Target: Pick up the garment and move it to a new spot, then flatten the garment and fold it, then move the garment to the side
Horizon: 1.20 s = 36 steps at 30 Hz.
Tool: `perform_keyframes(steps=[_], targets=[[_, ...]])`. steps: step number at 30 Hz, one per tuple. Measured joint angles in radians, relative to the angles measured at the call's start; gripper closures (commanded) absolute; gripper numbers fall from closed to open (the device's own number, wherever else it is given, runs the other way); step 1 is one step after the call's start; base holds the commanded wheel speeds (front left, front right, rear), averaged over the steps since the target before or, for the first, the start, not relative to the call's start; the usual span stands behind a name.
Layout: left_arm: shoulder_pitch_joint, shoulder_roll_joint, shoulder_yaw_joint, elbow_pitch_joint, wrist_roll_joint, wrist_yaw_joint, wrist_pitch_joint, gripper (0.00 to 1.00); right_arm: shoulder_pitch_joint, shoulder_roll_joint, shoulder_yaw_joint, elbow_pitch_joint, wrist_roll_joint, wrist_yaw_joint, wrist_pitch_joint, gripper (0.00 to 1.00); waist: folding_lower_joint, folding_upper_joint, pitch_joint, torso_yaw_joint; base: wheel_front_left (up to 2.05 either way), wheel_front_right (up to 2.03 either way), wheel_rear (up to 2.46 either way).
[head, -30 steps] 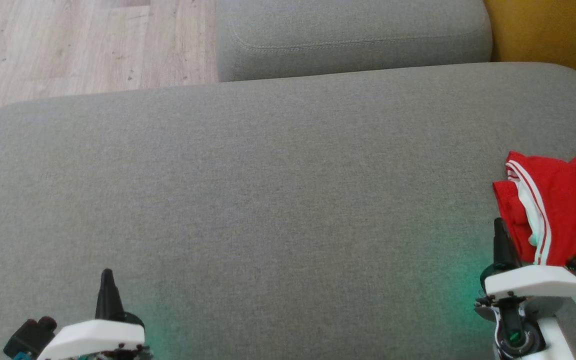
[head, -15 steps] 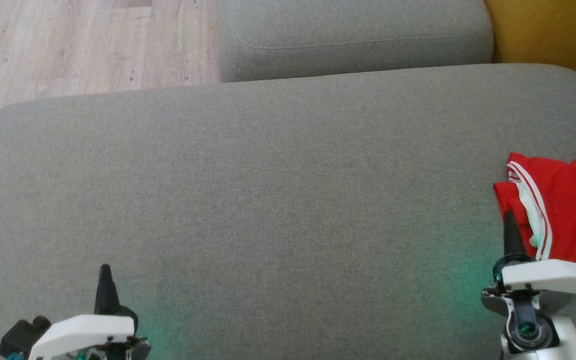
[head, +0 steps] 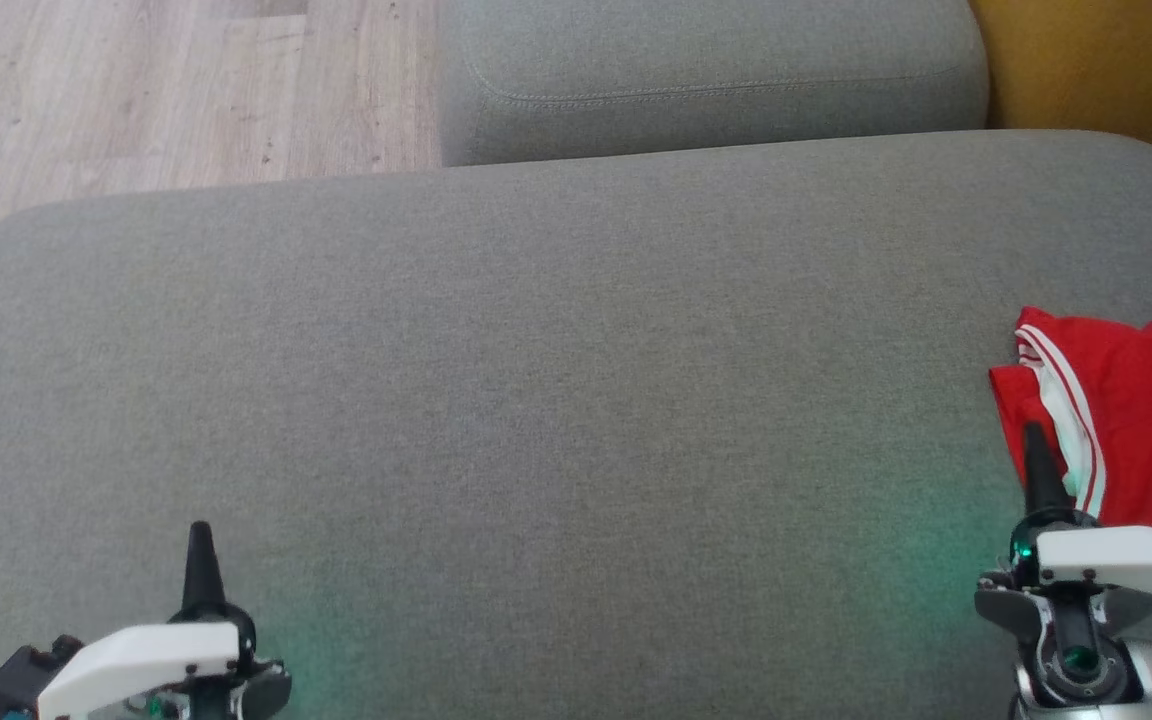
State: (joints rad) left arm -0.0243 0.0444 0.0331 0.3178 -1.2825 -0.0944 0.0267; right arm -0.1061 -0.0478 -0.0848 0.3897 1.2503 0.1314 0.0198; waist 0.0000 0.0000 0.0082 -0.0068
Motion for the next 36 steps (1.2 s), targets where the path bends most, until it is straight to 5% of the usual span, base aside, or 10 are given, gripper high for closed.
perform_keyframes(steps=[36], targets=[[-0.036,-0.001,0.04,-0.036,-0.321,-0.029,0.079,1.0,0.019,0.001,-0.049,-0.104,0.351,0.0,0.087,1.0,0.0,0.0,-0.005,0.007,0.0,0.0,0.0]])
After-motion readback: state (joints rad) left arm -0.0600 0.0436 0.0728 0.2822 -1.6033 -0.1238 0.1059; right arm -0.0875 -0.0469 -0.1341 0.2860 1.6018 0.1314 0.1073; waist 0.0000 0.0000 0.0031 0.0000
